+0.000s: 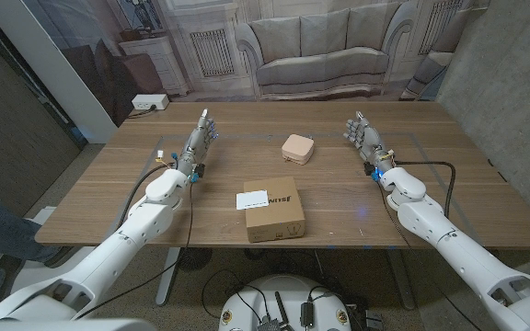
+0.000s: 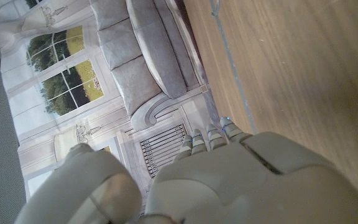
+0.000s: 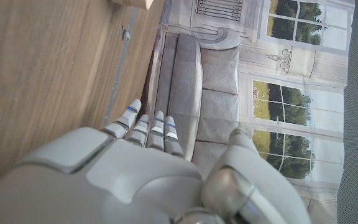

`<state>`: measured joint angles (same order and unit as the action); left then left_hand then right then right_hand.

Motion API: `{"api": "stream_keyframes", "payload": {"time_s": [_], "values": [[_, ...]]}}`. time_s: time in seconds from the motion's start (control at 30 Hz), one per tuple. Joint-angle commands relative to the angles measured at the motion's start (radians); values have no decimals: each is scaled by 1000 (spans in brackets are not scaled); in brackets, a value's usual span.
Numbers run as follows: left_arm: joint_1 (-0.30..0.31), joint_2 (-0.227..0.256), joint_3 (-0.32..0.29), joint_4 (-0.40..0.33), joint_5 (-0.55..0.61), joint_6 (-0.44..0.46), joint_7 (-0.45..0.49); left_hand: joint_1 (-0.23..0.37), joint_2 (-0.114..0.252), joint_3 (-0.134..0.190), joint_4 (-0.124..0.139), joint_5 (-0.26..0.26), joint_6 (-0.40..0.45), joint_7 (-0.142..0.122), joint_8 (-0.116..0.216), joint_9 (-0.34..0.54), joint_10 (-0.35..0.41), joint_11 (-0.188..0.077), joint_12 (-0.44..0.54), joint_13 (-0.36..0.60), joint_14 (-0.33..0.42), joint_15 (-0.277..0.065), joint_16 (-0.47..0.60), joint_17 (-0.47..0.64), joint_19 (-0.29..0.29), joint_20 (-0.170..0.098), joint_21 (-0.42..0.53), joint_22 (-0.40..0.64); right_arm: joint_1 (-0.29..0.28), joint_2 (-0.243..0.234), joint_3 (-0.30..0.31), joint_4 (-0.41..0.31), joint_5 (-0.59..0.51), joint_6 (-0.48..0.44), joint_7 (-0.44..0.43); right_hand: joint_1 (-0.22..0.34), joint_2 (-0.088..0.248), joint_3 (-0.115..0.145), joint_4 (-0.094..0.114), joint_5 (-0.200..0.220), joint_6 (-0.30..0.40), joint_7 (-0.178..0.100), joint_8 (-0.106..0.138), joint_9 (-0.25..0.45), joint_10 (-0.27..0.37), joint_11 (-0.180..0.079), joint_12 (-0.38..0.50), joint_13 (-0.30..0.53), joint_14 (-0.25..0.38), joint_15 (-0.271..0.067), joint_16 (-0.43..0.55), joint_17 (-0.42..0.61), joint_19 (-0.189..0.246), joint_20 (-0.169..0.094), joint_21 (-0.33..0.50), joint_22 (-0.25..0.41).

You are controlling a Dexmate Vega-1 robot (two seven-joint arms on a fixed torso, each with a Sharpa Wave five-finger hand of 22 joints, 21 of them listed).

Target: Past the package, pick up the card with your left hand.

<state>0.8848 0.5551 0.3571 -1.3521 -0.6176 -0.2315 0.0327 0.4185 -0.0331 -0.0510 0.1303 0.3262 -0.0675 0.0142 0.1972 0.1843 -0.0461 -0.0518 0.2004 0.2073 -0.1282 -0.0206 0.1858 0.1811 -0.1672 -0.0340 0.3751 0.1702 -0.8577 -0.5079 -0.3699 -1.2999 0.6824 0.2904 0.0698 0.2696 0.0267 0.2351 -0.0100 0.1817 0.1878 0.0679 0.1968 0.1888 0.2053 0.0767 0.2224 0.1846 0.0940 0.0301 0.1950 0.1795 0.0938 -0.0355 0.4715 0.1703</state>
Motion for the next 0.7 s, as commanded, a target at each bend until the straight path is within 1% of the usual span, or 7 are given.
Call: {"api": "stream_keyframes", "payload": {"time_s": [0.03,0.07,0.13,0.2,0.43,0.7], "values": [[85,83,-20,-227,26,88,98,10,3,-2,5,6,-8,0,5,5,-5,-4,8,1,-6,0,8,4,-13,-54,3,4,-17,-1,3,-3,39,4,62,6,2,6,1,7,8,0,4,5,9,4,5,4,7,0,3,5,10,-13,2,3],[86,84,-20,-229,28,86,98,10,4,-2,5,6,-7,0,5,5,-4,-7,8,1,-6,0,8,4,-13,-54,3,4,-17,-2,3,-2,37,6,63,6,3,6,1,7,8,-1,4,5,9,4,5,4,7,0,3,5,11,-13,2,4],[88,86,-21,-233,31,84,101,12,5,-2,4,7,-6,0,6,5,-3,-1,9,0,-5,0,8,4,-12,-53,1,4,-19,-2,4,-4,38,8,61,6,3,6,1,7,8,-1,4,5,10,3,5,4,7,0,2,5,11,-13,1,4],[88,89,-21,-235,34,84,99,12,6,-2,4,8,-5,-1,6,5,-3,-4,9,-1,-5,0,8,4,-10,-53,0,4,-22,-5,5,-11,36,8,59,6,2,6,1,7,9,-1,4,5,11,4,5,4,7,0,2,5,11,-13,0,4],[90,94,-22,-242,39,80,97,15,10,-2,3,9,0,1,7,5,1,-4,10,-2,-2,-1,8,4,-8,-52,-3,4,-43,-16,10,-44,36,3,41,6,2,5,0,7,8,-1,3,5,11,5,5,4,9,0,2,4,13,-13,-3,4],[115,102,-32,-265,51,57,109,19,14,-2,1,11,4,-1,8,5,4,0,11,-4,4,0,10,3,-5,-51,-5,5,-60,-27,20,-59,43,9,43,6,3,5,-2,7,8,0,3,5,13,6,5,4,9,0,1,4,14,-12,-7,4]]}}
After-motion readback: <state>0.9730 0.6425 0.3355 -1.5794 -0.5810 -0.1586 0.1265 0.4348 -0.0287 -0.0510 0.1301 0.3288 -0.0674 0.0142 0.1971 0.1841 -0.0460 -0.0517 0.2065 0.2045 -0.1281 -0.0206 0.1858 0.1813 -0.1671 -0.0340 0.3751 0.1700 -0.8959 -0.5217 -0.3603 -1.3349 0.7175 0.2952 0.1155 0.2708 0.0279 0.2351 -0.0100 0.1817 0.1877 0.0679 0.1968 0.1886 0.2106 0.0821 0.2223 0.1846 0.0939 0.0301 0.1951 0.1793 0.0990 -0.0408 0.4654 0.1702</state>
